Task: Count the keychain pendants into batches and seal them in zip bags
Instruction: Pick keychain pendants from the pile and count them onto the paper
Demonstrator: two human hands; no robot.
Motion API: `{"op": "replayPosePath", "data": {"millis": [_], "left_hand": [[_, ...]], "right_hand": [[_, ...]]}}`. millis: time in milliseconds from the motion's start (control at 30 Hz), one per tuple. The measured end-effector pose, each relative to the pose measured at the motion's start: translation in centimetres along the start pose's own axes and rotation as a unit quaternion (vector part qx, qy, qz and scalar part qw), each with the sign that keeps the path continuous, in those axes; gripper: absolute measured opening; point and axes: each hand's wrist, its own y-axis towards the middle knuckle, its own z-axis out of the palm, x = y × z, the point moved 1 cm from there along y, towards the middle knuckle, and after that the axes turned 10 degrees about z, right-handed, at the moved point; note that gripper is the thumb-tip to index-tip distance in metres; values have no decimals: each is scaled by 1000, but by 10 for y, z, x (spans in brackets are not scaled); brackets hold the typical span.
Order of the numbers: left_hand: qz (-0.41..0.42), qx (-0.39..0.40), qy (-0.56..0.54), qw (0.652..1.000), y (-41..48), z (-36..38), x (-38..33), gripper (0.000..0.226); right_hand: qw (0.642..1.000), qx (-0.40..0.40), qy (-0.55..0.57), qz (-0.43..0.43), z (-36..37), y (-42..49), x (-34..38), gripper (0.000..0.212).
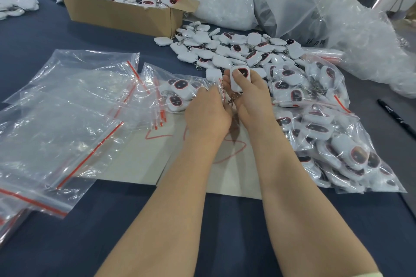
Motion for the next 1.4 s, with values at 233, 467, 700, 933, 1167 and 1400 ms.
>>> {"op": "replayPosePath", "data": {"millis": [233,467,700,933,1167,1400], "left_hand": [[2,-1,2,1000,0,0,0,27],[9,-1,5,1000,0,1,0,28],[11,-6,10,1000,0,1,0,25],[10,1,-15,1000,1,-1,-1,27],[-4,0,-20,1000,2,-4,0,24],[-18,-36,-68,997,2,-10,0,11]], "right_hand": [[1000,9,-13,0,3,-1,-2,6],[1000,20,-17,10,4,-2,-2,19],[998,32,26,56,5,-3,0,26],[996,77,-39,38,5,-4,0,31],[996,49,-76,-7,4,1,-1,35],[956,-61,-237,-164,14,-2,8,21]]}}
